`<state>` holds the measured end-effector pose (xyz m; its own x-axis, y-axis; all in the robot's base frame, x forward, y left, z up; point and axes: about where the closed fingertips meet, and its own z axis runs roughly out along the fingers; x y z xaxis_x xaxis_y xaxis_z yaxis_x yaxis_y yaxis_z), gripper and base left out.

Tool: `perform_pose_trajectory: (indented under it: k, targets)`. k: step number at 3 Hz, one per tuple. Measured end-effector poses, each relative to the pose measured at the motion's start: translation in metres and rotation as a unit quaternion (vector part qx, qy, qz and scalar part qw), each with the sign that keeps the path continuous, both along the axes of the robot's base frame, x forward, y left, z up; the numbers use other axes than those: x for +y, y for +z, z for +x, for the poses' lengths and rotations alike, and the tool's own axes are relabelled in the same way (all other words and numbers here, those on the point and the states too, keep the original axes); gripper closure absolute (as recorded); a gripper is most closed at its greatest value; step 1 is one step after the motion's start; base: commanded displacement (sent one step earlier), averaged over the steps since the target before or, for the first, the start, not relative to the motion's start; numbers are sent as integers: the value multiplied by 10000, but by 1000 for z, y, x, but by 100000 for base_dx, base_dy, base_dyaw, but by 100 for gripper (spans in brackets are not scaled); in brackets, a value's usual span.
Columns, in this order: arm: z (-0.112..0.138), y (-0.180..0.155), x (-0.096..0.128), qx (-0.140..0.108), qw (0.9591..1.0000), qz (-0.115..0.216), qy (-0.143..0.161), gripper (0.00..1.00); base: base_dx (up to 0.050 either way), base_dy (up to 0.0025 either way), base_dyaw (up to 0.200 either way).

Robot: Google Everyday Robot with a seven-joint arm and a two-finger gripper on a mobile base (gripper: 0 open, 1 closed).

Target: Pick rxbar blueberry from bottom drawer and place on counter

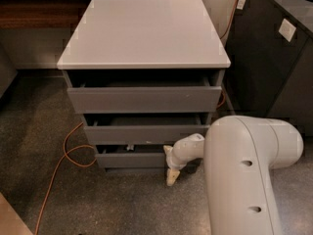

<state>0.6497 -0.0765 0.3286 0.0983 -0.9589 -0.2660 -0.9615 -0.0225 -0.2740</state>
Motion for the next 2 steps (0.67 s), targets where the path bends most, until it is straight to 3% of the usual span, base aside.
perform_pose_trajectory:
  k: [2]
  targets:
    - [32, -39, -10, -248, 9978, 611, 25, 0, 0, 0, 0]
